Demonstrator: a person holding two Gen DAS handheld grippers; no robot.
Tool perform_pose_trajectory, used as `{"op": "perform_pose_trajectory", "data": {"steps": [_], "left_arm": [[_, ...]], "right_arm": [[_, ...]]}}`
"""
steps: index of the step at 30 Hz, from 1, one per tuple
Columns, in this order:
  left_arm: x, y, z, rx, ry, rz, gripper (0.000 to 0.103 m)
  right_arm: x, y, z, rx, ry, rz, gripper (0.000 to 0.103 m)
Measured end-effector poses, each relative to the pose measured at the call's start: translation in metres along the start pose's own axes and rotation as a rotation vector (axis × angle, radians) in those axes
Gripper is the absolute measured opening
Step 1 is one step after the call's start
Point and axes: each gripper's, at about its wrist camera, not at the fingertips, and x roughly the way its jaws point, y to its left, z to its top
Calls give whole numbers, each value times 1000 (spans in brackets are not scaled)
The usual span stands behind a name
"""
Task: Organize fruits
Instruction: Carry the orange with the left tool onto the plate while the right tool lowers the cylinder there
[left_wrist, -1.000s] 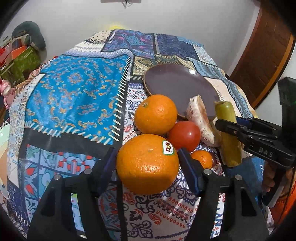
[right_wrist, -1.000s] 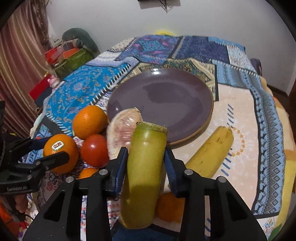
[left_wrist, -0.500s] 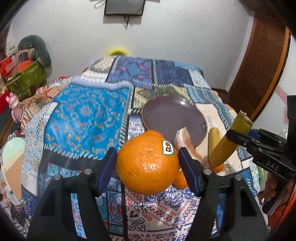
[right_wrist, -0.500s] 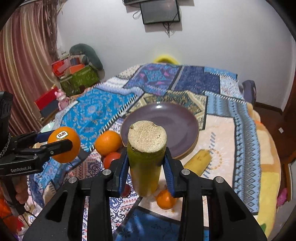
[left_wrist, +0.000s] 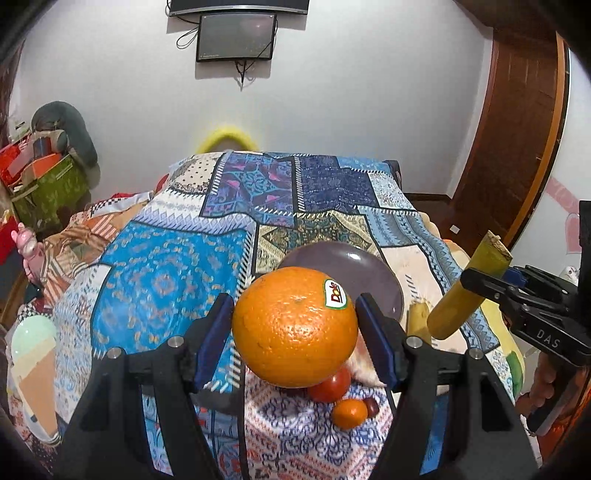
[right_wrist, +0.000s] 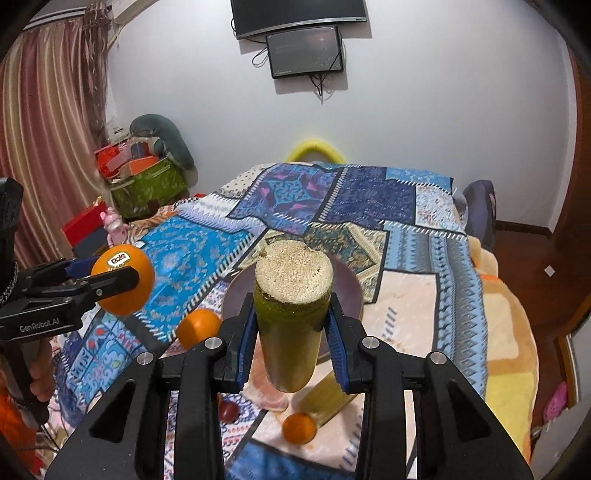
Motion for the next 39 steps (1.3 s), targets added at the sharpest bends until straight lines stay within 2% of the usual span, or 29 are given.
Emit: {"op": "perform_pose_trajectory", "data": {"steps": [9,24,39], "left_arm": [[46,1,13,1,43,-1,68],[131,-4,4,38,171,-27,68],[181,-6,5,44,256,-26,68]], "right_arm": [[25,-17,6,13,24,-7,32],[88,-26,-3,51,138,31,32],[136,-37,11,92,186,70,32]]}}
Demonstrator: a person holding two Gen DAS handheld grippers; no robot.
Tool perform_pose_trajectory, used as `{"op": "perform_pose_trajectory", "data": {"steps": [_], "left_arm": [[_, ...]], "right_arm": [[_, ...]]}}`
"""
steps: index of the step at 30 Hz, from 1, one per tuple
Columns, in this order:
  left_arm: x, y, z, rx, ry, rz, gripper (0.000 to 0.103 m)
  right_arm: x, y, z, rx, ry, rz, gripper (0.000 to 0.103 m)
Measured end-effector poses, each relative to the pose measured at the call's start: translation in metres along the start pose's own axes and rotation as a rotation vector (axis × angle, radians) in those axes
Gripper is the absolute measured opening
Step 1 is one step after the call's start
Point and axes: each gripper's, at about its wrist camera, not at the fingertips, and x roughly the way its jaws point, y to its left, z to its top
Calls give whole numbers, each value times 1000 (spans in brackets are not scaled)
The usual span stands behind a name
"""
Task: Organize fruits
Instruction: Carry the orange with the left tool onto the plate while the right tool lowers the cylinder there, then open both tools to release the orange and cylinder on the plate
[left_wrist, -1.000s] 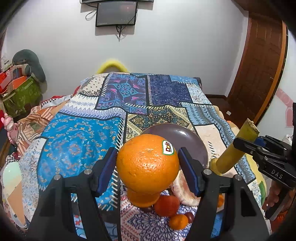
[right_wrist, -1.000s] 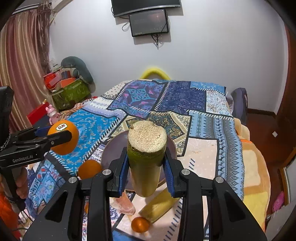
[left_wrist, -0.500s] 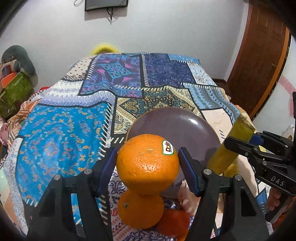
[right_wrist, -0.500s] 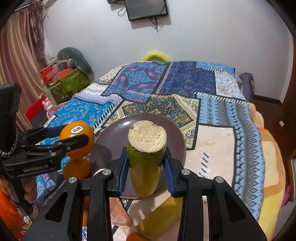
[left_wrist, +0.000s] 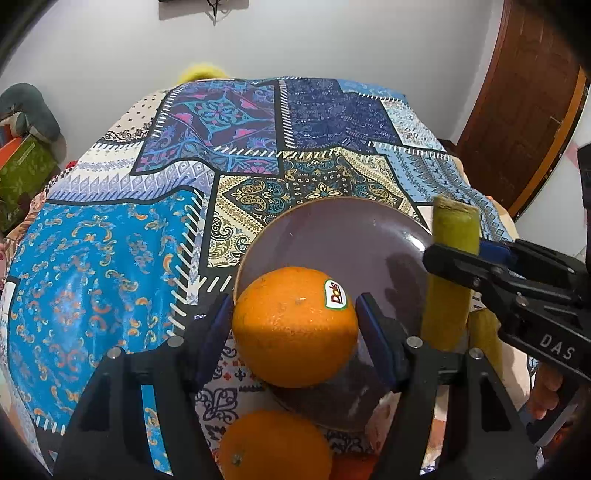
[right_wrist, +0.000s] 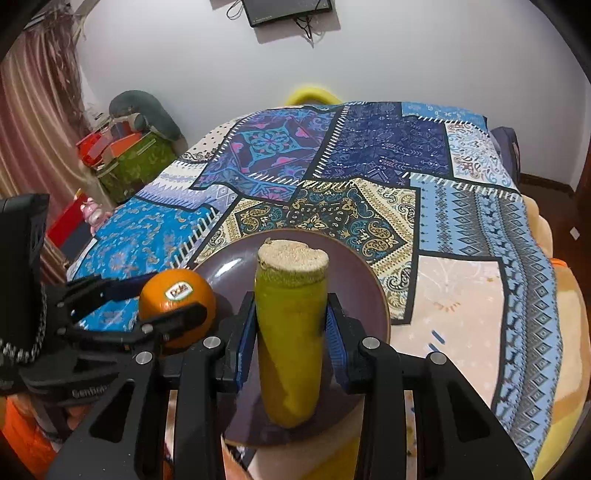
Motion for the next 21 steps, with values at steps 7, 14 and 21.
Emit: {"op": "perform_pose_trajectory", "data": {"steps": [7,14,21], "left_arm": [[-3,-2,5,11,-42,-10,68],[-19,1,12,-2,-75,-4,68],[-41,7,5,-23,-91,20,68]], "right_arm": [[18,-2,8,-23,34,-36,33],[23,-3,8,-32,56,-76,36],[3,-2,6,-47,37,-99,39]]}}
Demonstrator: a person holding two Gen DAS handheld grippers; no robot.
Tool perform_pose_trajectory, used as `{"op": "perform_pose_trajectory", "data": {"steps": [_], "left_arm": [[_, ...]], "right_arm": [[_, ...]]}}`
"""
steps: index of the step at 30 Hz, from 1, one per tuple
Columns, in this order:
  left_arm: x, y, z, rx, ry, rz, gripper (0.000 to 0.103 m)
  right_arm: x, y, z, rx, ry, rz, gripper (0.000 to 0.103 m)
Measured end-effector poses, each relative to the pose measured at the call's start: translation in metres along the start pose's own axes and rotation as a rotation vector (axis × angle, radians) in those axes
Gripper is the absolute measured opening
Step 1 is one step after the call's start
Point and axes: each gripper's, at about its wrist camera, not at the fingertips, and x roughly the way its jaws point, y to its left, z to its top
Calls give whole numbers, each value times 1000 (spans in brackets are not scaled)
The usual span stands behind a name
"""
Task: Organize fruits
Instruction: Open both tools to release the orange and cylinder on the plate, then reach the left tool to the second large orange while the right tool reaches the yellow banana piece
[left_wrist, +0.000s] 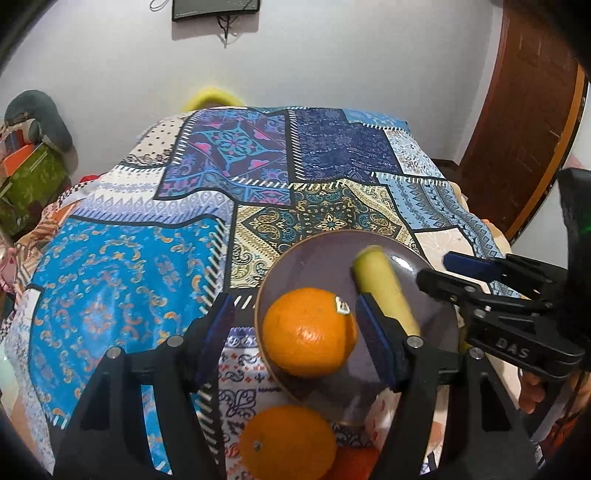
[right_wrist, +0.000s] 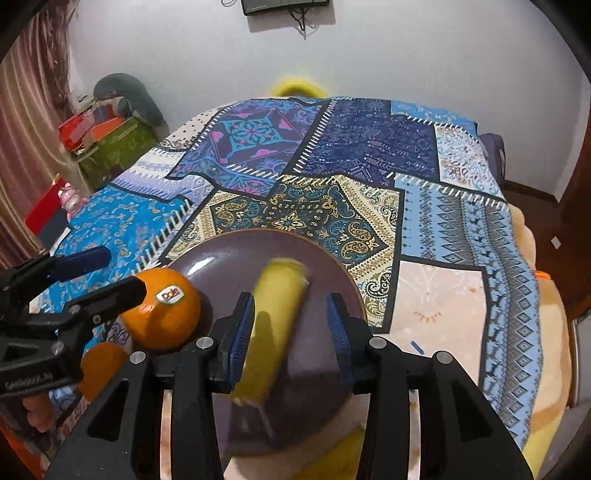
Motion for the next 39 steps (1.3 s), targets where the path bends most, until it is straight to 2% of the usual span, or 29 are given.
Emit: {"op": "perform_pose_trajectory", "data": {"steps": [5,7,10,13,18,20,23,25,29,35,39], "left_arm": [[-25,2,-5,2,-26,20,68],[-36,2,-8,2,-34,24,68],[-52,3,-14,0,-43,27,68],[-67,3,-21,0,-51,33,68],[-86,1,-34,3,-54,41,69],[-91,0,-40,5,-51,45,69],[-95,0,-47,10,-43,51,70],[-95,1,-52,10,-34,56,70],[-91,4,-61,3,-9,61,71],[-73,8,-76,-17,43,54,71],[-61,8,-82,-15,70,43,71]], "right_arm": [[-30,7,-6,-7,-49,-17,65],[-42,10,-9,-11,-65,-27,69],[-61,14,-15,-4,-84,-54,71],[-75,13,-23,21,-97,-56,82],[-92,14,-34,27,-107,-97,86],[-97,11,-39,50,-101,-82,90],[-103,7,-45,72,-99,-91,92],[-106,6,-50,78,-97,-121,93],[-106,3,-57,100,-71,-184,103],[-92,-8,-69,123,-32,-137,103],[-78,-13,-76,135,9,-134,103]]}}
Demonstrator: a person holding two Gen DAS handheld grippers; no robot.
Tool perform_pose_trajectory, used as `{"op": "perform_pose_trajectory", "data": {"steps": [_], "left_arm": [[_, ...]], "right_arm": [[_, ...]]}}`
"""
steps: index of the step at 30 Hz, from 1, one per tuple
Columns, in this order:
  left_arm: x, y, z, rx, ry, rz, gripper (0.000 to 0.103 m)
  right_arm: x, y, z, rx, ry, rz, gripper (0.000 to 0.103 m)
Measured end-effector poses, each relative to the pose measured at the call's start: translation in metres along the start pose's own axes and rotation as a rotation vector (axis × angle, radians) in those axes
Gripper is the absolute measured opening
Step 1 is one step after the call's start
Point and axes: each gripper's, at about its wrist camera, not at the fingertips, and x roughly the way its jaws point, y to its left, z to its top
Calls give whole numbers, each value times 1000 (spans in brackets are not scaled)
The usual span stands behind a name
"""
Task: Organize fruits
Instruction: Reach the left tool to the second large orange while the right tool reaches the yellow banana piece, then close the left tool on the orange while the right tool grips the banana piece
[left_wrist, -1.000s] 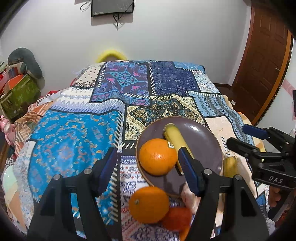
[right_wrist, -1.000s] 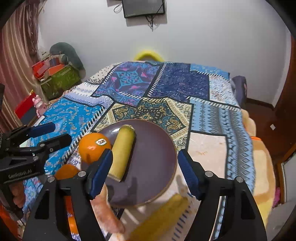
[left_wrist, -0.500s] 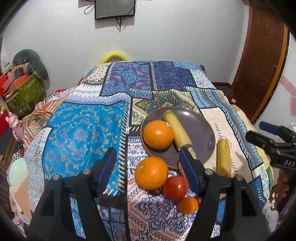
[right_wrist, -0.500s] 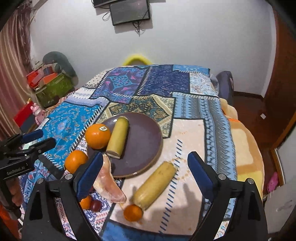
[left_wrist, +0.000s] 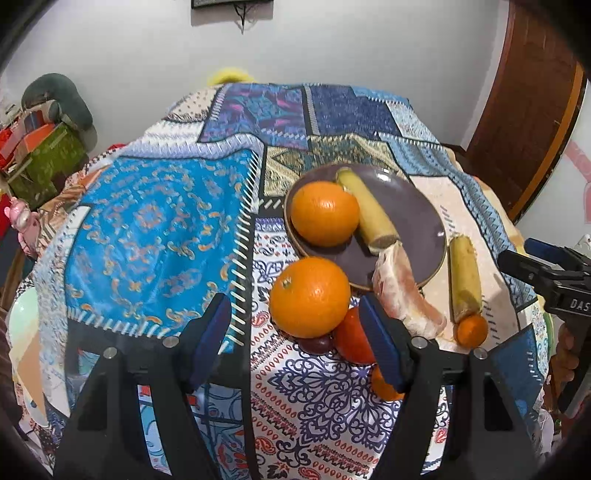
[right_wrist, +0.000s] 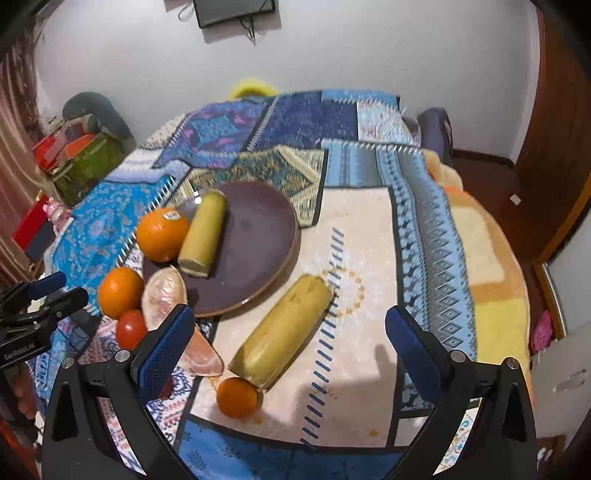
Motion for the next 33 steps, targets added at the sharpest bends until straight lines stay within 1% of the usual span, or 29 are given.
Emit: {"op": "perform_pose_trajectory", "data": {"steps": [3,5,6,8,9,11,12,16,21,23,24,27,30,31,33], "left_arm": [[13,0,-1,-5,20,-4,71],[20,0,-1,-14,28,-15,71],[24,0,0,-19,33,-19,71],[30,0,0,-22,41,-26,71],[33,-1,0,-21,45,-29,71],[39,-3,-1,-15,51,-32,71],[41,-3,-1,-13,51,-32,71],[47,-1,1,-27,51,-41,71],[55,-1,3,-39,61,-44,71],[57,-1,3,-45,62,-48,68],[58,-2,3,-49,63,-56,64],[57,-4,3,-45,58,-47,64],[55,-6,2,-21,55,-42,64],[54,-7,2,-18,56,-41,63],[51,-7,2,-15,55,-34,63]], "right_arm": [[14,0,-4,-2,30,7,99],[22,1,-5,-1,51,14,88],[26,1,-6,1,63,19,86],[37,0,-7,12,92,27,78],[42,-1,-8,21,106,34,76],[49,-3,-10,31,124,38,69],[52,-3,-11,33,134,43,69],[63,-2,-15,38,159,57,60],[69,-4,-13,55,158,71,59],[69,-6,-12,63,153,83,57],[69,-7,-12,65,152,86,56],[68,-11,-12,86,142,104,52],[66,-13,-11,104,137,121,44],[65,-14,-11,103,134,121,41],[60,-13,-10,90,120,97,39]]}}
